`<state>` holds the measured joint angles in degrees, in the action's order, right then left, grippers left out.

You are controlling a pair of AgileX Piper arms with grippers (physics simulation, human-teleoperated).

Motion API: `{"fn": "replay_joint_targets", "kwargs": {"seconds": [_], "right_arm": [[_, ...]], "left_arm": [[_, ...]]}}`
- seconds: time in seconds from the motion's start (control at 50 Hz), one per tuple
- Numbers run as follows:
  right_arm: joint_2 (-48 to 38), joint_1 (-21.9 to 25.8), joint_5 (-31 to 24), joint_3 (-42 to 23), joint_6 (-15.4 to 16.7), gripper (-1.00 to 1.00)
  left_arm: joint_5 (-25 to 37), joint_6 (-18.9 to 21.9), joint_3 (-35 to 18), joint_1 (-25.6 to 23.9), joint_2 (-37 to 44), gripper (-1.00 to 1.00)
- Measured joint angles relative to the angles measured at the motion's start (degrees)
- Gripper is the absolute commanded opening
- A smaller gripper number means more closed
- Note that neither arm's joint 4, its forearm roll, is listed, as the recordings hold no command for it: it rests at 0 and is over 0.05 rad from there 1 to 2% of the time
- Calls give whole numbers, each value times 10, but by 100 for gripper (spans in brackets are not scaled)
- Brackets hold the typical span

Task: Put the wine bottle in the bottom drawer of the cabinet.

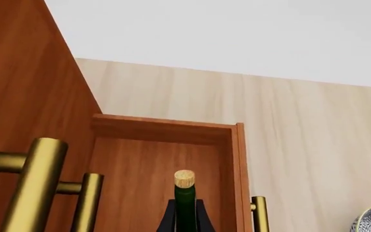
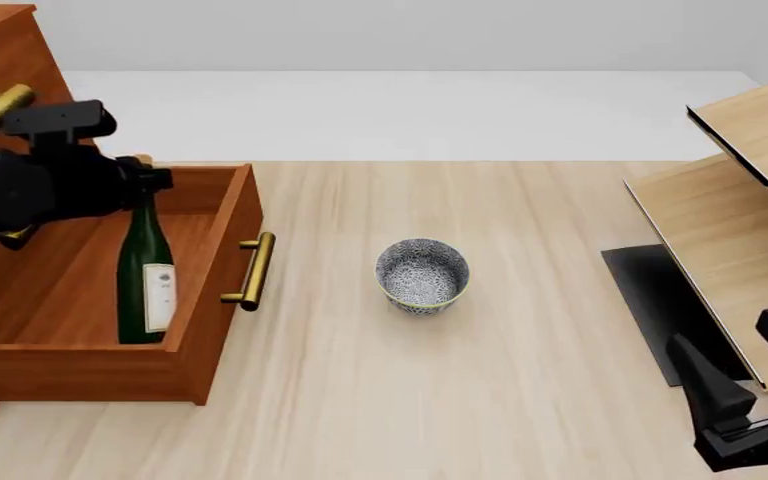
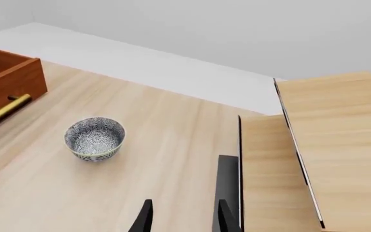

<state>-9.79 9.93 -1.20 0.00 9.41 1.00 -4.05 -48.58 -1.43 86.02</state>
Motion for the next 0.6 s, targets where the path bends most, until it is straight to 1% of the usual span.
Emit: {"fn": "replay_joint_targets", "kwargs": {"seconds": [0.2, 0.6], "right_arm": [[5, 1, -6, 0, 1, 100], [31, 1, -36, 0, 2, 100]], "left_arm": [[-11, -3, -4, -1, 15, -100], [-21, -1, -16, -1, 44, -100]]}}
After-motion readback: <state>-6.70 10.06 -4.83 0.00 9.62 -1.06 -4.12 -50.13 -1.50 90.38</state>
